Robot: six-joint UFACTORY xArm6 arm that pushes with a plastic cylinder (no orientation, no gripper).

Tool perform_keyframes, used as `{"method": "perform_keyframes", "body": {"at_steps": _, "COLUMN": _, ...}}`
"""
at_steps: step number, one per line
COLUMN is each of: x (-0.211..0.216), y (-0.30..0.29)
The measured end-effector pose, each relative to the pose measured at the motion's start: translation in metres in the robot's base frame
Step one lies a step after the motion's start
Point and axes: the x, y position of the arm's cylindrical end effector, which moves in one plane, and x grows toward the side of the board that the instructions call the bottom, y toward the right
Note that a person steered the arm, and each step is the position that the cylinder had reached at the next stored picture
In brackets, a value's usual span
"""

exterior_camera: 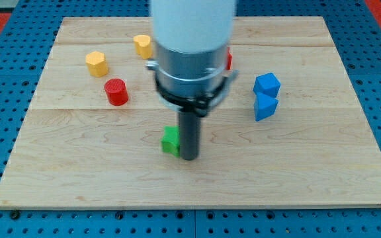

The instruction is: Separate the triangle from the blue cube

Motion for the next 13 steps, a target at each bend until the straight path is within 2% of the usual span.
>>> {"method": "perform_keyframes", "body": {"at_steps": 1, "x": -0.027, "y": -0.017}}
{"method": "perform_keyframes", "body": {"at_steps": 2, "x": -0.022, "y": 0.063}}
{"method": "perform_keyframes", "body": {"at_steps": 3, "x": -0.027, "y": 0.179}}
{"method": "perform_keyframes", "body": {"at_steps": 4, "x": -0.074, "y": 0.244}}
{"method": "perform_keyframes", "body": {"at_steps": 5, "x": -0.106, "y": 0.210}}
{"method": "perform_keyframes", "body": {"at_steps": 6, "x": -0.117, "y": 0.180}}
{"method": "perform_keyframes", "body": {"at_steps": 8, "x": -0.090, "y": 0.133}}
{"method": "perform_keyframes", "body": {"at_steps": 9, "x": -0.082, "y": 0.197}}
{"method": "perform_keyframes", "body": {"at_steps": 10, "x": -0.061, "y": 0.165}}
{"method": "perform_keyframes", "body": {"at_steps": 11, "x": -0.066, "y": 0.141}}
{"method": "perform_keyframes", "body": {"at_steps": 13, "x": -0.067, "y": 0.141}}
